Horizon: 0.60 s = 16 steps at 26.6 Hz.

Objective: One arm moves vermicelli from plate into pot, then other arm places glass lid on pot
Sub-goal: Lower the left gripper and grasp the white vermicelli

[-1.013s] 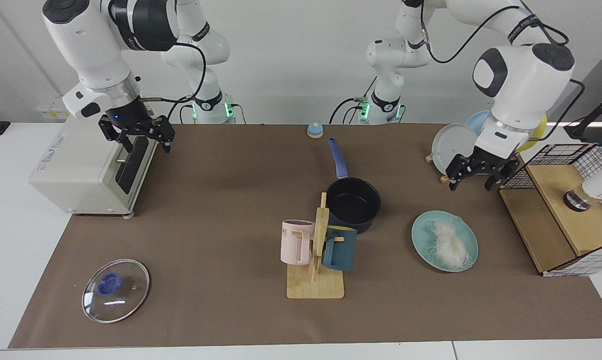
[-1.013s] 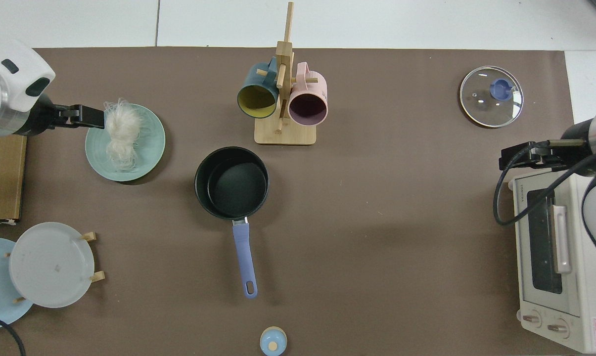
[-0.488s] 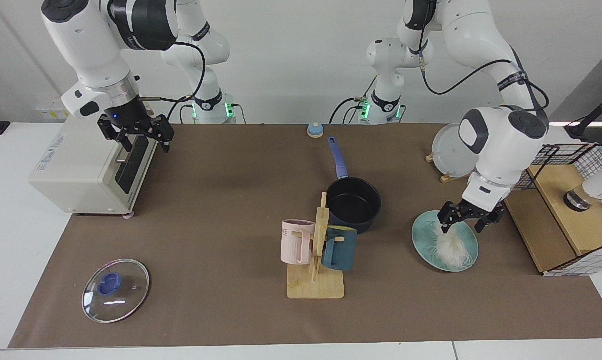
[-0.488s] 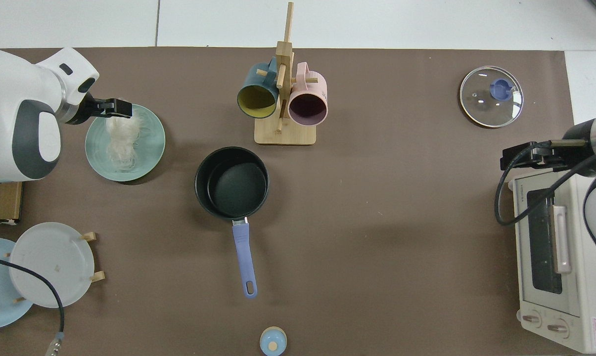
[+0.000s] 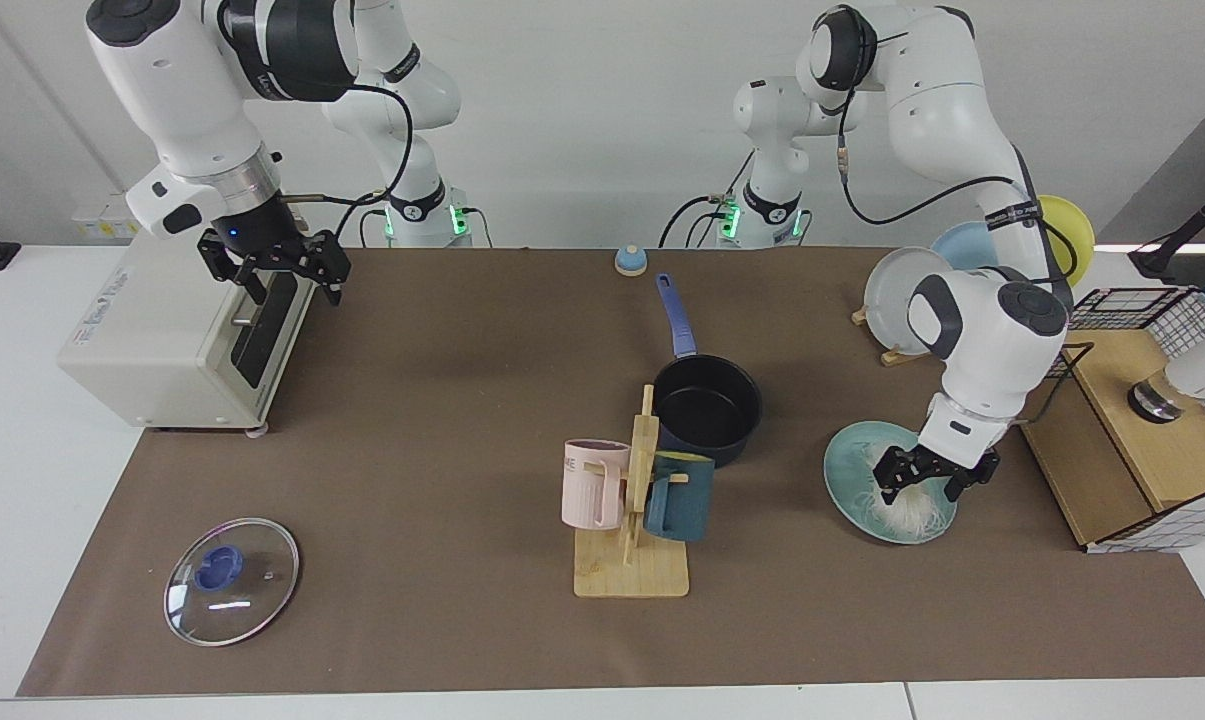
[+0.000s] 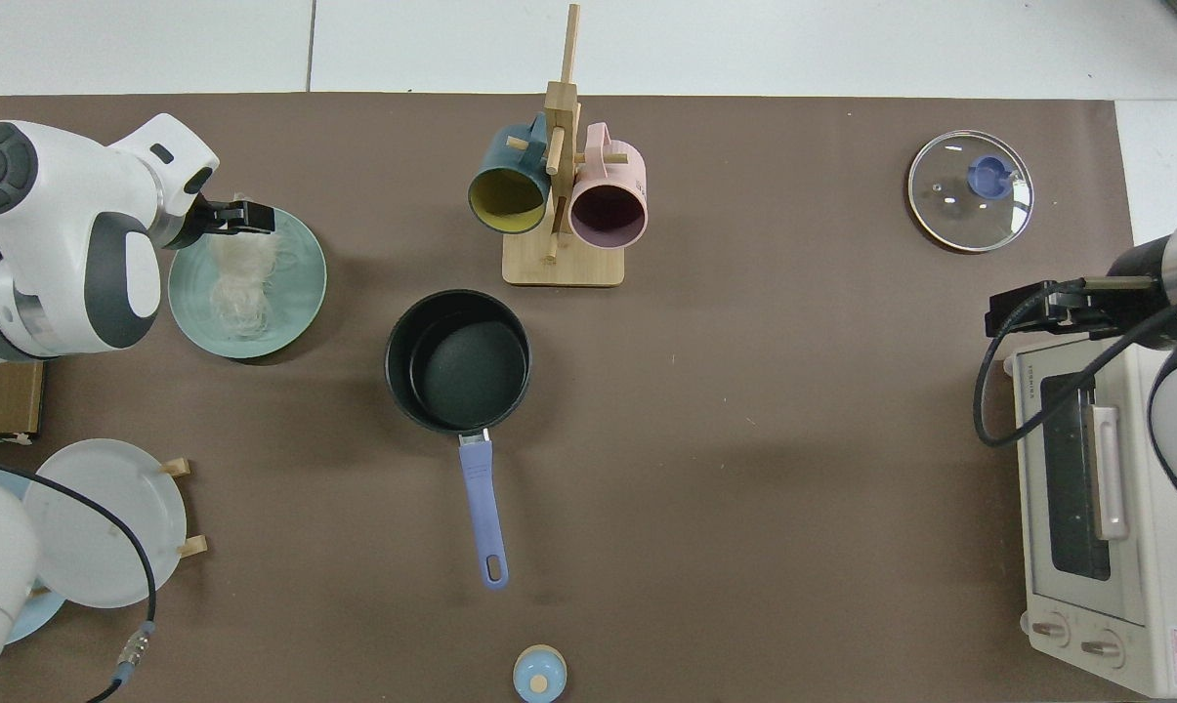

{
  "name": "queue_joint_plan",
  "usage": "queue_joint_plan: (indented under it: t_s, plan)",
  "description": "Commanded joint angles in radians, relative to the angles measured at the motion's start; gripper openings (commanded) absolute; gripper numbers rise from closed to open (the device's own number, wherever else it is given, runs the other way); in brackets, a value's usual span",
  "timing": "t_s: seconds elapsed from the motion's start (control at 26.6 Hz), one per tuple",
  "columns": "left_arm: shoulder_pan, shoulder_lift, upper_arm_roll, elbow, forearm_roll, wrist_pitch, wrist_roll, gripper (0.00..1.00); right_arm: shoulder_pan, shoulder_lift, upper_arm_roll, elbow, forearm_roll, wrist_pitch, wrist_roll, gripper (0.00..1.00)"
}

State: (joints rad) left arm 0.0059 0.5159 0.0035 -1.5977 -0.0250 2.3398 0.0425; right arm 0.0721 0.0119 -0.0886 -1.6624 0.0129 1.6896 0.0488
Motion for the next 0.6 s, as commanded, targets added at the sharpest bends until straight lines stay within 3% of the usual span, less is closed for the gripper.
queue_joint_plan:
  t_s: [0.0, 0.49, 0.56]
  plan:
    - [-0.010, 0.009, 0.004, -0.031, -0.020, 0.035, -0.009, 1.00, -0.011, -0.015, 0.004, -0.016, 0.001, -0.002, -0.018, 0.99]
    - [-0.009, -0.004, 0.004, -0.105, -0.018, 0.033, 0.003, 1.00, -0.015, -0.015, 0.003, -0.017, 0.001, -0.007, -0.026, 0.99]
    - [-0.007, -0.002, 0.004, -0.105, -0.018, 0.033, 0.005, 0.87, -0.015, -0.012, 0.003, -0.014, 0.001, -0.005, -0.024, 0.99]
